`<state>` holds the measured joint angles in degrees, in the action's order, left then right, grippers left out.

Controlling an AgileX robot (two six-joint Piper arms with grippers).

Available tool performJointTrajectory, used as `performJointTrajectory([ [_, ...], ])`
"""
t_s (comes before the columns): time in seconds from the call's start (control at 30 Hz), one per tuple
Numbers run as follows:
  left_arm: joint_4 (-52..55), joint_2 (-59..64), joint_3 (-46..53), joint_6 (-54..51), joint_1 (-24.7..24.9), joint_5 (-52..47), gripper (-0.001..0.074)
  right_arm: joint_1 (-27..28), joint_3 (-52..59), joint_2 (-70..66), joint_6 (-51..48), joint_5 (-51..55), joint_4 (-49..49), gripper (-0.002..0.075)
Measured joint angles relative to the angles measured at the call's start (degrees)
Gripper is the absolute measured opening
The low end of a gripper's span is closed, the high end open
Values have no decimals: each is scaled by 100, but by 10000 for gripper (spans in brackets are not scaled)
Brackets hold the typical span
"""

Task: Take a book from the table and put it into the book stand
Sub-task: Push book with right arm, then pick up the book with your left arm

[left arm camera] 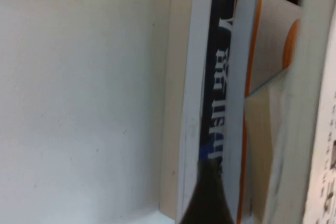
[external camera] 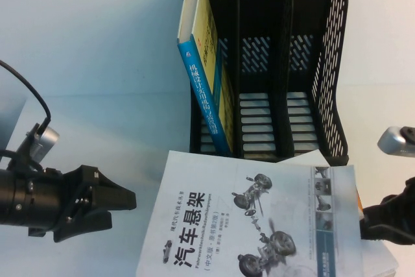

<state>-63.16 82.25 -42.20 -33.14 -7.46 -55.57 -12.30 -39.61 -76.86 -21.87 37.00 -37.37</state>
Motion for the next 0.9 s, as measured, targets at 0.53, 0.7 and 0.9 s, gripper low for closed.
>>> performJointTrajectory([
  [0.53, -899, 1374, -2, -1248, 9, -1021, 491, -792, -349, -523, -225, -358, -469, -2],
  [0.7, -987, 1613, -12, -1390, 9, -1035, 442, -884, -447, -620, -259, -370, -492, -2],
  [0.9, -1161, 1579, -117, -1398, 9, -1295, 127, -884, -447, -594, -259, -360, -456, -2],
])
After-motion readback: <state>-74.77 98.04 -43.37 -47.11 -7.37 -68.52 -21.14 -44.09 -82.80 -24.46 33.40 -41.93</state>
